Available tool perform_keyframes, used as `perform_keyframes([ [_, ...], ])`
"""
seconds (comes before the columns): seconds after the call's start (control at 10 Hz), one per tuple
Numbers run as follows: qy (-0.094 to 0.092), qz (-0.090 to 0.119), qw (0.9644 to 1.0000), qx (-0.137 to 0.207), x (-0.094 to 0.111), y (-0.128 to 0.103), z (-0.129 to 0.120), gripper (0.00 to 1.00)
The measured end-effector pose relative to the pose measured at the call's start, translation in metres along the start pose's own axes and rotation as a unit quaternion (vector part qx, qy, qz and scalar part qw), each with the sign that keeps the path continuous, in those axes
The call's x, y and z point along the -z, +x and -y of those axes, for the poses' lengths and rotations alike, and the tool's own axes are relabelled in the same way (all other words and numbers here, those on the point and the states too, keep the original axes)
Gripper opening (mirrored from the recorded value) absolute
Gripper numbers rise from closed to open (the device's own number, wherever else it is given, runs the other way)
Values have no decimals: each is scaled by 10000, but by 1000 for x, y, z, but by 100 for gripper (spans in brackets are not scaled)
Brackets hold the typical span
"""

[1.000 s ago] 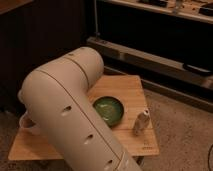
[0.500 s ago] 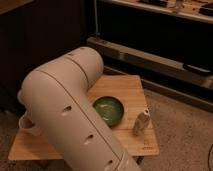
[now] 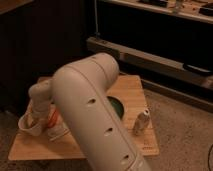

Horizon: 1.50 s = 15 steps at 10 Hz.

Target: Place the ceramic cup in the ceramic bowl

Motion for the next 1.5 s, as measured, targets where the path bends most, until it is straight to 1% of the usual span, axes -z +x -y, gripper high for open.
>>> perform_keyframes([
  [0.1, -428, 10, 9991, -31, 1, -1, -2, 79],
  [0.2, -593, -19, 9982, -4, 2, 0, -6, 78],
  [0.3, -584, -25, 9983, 5, 3, 1, -5, 71],
  [0.4, -545, -65, 9985, 33, 0, 4, -4, 56],
  [0.6, -534, -66, 9986, 11, 2, 4, -1, 39],
  [0.7, -544, -56, 9985, 9, 2, 2, -3, 27],
  [0.8, -569, -39, 9984, 1, 4, 1, -4, 21],
  [1.1, -561, -33, 9984, 29, 10, 1, -3, 20],
  [1.3, -566, -8, 9984, 25, 19, -1, -3, 20],
  [1.5, -578, -7, 9983, 44, 21, -1, -6, 20],
])
